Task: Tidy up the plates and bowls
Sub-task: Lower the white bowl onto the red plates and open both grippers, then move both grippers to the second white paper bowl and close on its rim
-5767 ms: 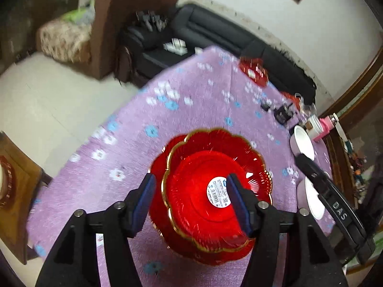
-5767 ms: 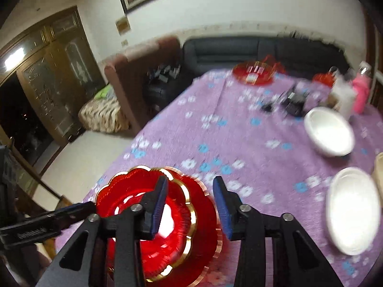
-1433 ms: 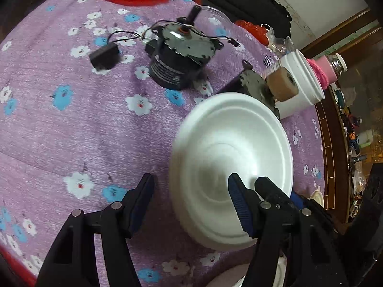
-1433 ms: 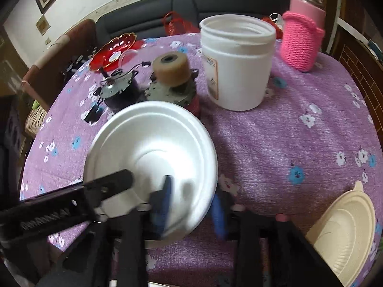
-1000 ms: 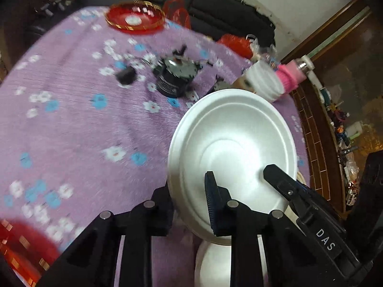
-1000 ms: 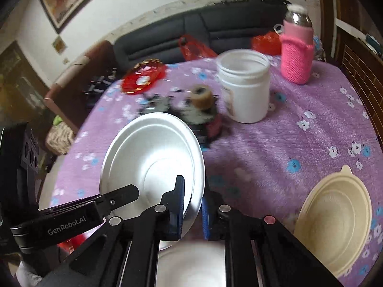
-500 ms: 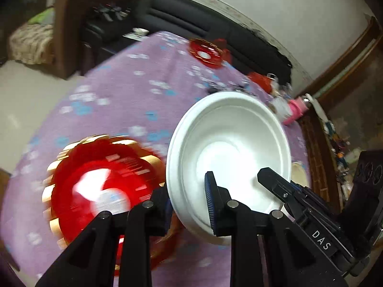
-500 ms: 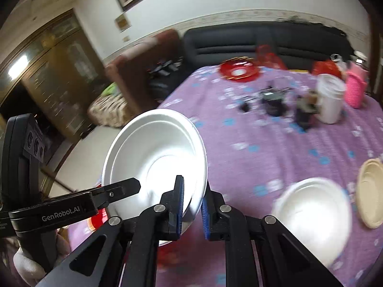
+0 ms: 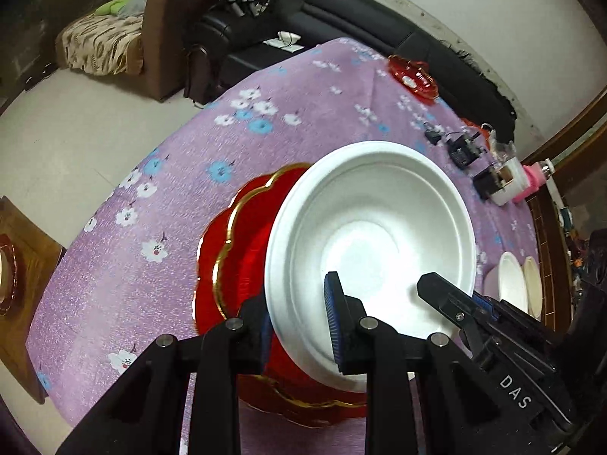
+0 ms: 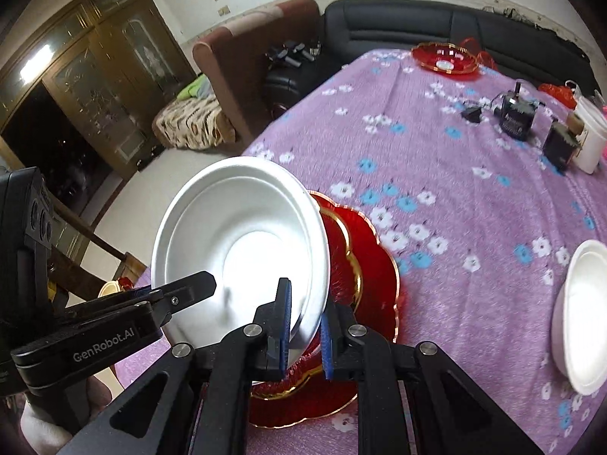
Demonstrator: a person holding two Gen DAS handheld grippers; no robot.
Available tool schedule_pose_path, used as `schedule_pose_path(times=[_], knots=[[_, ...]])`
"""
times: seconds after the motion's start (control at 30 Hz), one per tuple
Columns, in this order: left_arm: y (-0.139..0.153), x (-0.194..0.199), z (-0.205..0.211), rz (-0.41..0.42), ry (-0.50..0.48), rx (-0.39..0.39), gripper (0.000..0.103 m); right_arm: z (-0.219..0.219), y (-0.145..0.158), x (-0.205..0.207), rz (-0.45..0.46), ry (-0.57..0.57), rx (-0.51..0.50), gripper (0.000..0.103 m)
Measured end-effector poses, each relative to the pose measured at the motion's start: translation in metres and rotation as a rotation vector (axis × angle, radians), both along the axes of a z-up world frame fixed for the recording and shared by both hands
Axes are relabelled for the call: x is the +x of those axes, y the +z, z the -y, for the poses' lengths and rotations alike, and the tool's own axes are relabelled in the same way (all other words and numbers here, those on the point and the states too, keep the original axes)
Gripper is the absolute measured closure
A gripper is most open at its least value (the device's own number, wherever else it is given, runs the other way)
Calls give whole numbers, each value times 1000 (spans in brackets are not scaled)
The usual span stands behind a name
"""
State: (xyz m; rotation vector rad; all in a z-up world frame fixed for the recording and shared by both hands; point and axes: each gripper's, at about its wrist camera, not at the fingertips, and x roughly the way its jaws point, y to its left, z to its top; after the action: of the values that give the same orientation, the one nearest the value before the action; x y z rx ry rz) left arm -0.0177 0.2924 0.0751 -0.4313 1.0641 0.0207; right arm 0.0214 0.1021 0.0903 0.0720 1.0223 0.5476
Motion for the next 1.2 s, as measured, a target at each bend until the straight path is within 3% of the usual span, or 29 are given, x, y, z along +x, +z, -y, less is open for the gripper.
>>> schedule_pose_path(times=[0.07,0.2,0.3,0.37,0.43,0.57,0.7,0.83,0.97,1.1,1.2], knots=[[-1,-2,-1,5,7,26,77,-1,-6,2,-19,-3,-1,88],[8,-7,-2,57,18,48,49,-2,-13,3,-47,-18,16,87],[17,-13,-1,103,18,63,44,-1,-14,2,-49,-33,36,78],[23,-19,0,130,19,64,42,1,-10,0,-17,-39,44,64],[29,-27,1,160,29,60,40,4,-5,-3,14,-46,53,57],[42,-42,8,216,53,85,30,14,6,-11,55,-64,84,56],[62,-66,30,328,82,216,15,38,18,-27,110,-103,129,55],[79,-89,65,465,45,272,13,68,27,-48,200,-169,137,49],[78,-100,102,515,44,324,13,103,30,-70,298,-260,107,43],[66,-93,140,480,-71,299,14,137,30,-86,393,-355,38,38],[58,-87,164,436,-151,295,14,174,34,-95,495,-461,3,18]])
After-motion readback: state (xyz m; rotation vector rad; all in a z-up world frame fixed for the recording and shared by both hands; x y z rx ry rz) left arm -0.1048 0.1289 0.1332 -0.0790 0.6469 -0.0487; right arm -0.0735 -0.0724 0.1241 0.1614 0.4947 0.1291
